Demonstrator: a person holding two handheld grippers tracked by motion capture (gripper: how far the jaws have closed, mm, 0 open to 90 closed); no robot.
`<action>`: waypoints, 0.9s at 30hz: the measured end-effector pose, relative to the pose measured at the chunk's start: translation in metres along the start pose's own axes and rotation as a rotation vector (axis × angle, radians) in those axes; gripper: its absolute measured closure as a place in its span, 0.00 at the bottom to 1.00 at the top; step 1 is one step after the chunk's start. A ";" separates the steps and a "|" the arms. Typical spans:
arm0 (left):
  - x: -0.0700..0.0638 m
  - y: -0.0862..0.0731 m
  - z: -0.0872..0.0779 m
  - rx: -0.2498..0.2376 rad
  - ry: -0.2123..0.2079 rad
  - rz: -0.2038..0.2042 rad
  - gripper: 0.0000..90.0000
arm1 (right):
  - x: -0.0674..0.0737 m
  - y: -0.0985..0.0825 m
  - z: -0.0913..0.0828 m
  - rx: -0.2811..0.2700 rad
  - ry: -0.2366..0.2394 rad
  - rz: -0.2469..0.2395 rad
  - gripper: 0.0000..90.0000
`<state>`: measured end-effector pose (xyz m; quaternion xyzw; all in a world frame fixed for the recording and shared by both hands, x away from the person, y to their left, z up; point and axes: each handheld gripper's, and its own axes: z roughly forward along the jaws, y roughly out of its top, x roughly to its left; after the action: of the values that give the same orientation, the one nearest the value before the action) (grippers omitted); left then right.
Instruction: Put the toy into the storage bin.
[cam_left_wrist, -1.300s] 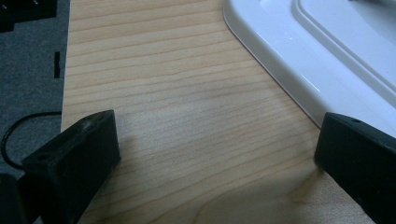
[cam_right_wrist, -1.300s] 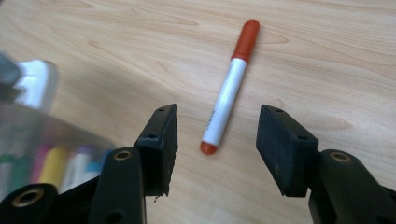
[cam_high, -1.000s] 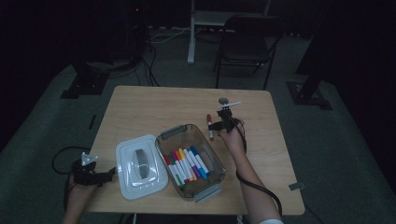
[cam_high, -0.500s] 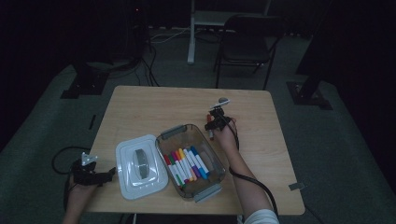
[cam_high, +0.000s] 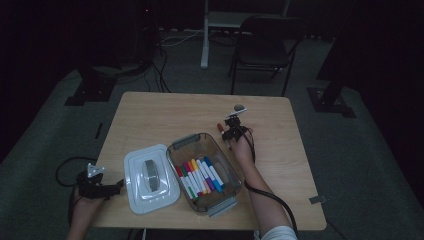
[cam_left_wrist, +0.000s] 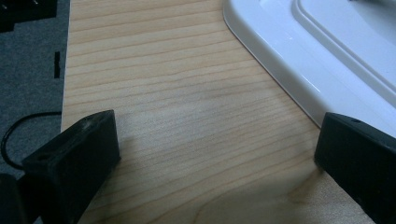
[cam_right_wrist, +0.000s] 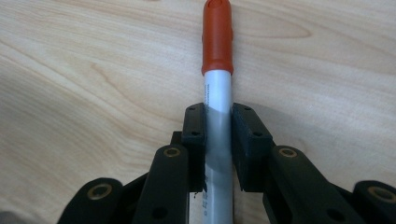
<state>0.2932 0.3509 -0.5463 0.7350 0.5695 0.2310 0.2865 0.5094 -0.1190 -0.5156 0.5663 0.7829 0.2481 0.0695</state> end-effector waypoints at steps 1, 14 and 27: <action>0.000 0.000 0.000 0.000 0.000 -0.001 0.01 | 0.000 0.000 -0.001 0.002 0.009 0.002 0.85; 0.000 0.000 0.000 0.000 0.000 0.000 0.01 | -0.010 -0.008 -0.049 -0.102 0.086 0.059 0.85; 0.000 0.000 0.000 0.000 0.000 0.000 0.01 | -0.016 -0.025 -0.125 -0.233 0.144 0.052 0.85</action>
<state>0.2932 0.3509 -0.5462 0.7350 0.5696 0.2309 0.2864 0.4447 -0.1789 -0.4214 0.5552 0.7369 0.3789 0.0721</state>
